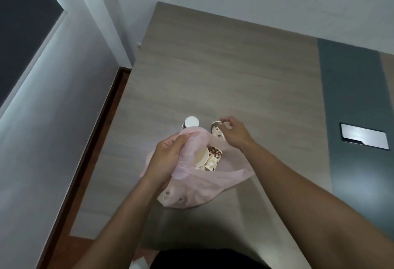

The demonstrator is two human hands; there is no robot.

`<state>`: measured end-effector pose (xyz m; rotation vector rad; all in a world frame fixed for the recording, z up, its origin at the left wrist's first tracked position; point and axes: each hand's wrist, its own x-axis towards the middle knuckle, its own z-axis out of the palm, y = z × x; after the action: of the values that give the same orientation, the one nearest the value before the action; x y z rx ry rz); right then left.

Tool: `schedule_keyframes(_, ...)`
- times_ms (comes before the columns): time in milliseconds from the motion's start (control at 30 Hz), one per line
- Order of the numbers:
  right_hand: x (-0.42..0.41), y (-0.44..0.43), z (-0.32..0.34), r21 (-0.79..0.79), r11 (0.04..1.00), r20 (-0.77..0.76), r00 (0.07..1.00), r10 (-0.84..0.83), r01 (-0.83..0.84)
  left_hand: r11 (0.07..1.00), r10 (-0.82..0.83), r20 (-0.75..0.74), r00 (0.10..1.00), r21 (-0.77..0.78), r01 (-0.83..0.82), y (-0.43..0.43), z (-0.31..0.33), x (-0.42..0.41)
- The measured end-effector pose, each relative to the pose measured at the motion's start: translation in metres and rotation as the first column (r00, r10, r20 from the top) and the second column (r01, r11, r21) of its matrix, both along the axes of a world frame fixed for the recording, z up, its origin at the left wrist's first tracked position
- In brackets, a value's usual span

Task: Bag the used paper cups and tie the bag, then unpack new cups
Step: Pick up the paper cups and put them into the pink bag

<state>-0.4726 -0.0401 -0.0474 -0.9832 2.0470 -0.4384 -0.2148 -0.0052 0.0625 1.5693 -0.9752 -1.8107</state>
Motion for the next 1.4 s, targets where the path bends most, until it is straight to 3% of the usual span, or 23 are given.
schedule_keyframes(133, 0.003, 0.010, -0.039, 0.328, 0.922, -0.117, 0.960, 0.254, -0.205, 1.000, 0.028, -0.006, 1.000, 0.000, -0.028, -0.002, -0.003, 0.014)
schedule_keyframes(233, 0.004, 0.024, -0.049, 0.400, 0.882, -0.125, 0.939, 0.321, -0.248, 0.999, 0.038, -0.009, 0.999, 0.008, -0.038, -0.003, -0.006, 0.021)
schedule_keyframes(367, 0.002, 0.035, -0.041, 0.369, 0.900, -0.128, 0.946, 0.297, -0.232, 0.999, 0.037, -0.026, 0.999, 0.015, -0.036, -0.005, -0.005, 0.020)
schedule_keyframes(633, -0.009, 0.055, -0.012, 0.128, 0.992, -0.113, 0.993, 0.013, 0.001, 0.999, 0.012, -0.053, 0.999, 0.030, -0.010, -0.006, 0.000, 0.010)
schedule_keyframes(700, -0.011, 0.057, 0.002, 0.043, 0.994, -0.026, 0.994, -0.103, 0.104, 0.999, 0.023, -0.052, 0.998, 0.027, -0.022, -0.004, 0.004, 0.010)
schedule_keyframes(800, -0.004, 0.056, 0.038, -0.030, 0.958, 0.348, 0.901, -0.258, 0.286, 0.999, 0.033, -0.018, 0.999, 0.026, -0.033, -0.001, 0.007, 0.013)
schedule_keyframes(933, 0.008, 0.065, 0.066, 0.001, 0.942, 0.748, 0.625, -0.223, 0.335, 0.998, 0.059, 0.032, 0.998, 0.020, -0.060, 0.002, 0.009, 0.019)
schedule_keyframes(1033, 0.031, 0.080, 0.070, -0.039, 0.963, 0.819, 0.560, -0.123, 0.268, 0.992, 0.126, 0.062, 0.990, -0.004, -0.126, 0.005, 0.011, 0.016)
schedule_keyframes(1100, 0.053, 0.092, 0.065, -0.044, 0.976, 0.816, 0.572, -0.088, 0.213, 0.983, 0.185, 0.072, 0.980, -0.013, -0.185, 0.007, 0.014, 0.012)
schedule_keyframes(1200, 0.087, 0.107, 0.055, -0.040, 0.995, 0.734, 0.679, -0.031, 0.088, 0.969, 0.245, 0.076, 0.966, -0.034, -0.243, 0.008, 0.018, 0.009)
schedule_keyframes(1300, 0.118, 0.117, 0.051, -0.054, 0.998, 0.606, 0.793, 0.059, -0.033, 0.978, 0.207, 0.077, 0.975, -0.038, -0.205, 0.008, 0.022, 0.011)
schedule_keyframes(1400, 0.138, 0.120, 0.056, -0.061, 0.984, 0.501, 0.847, 0.177, -0.170, 0.987, 0.159, 0.080, 0.984, -0.048, -0.155, 0.011, 0.026, 0.015)
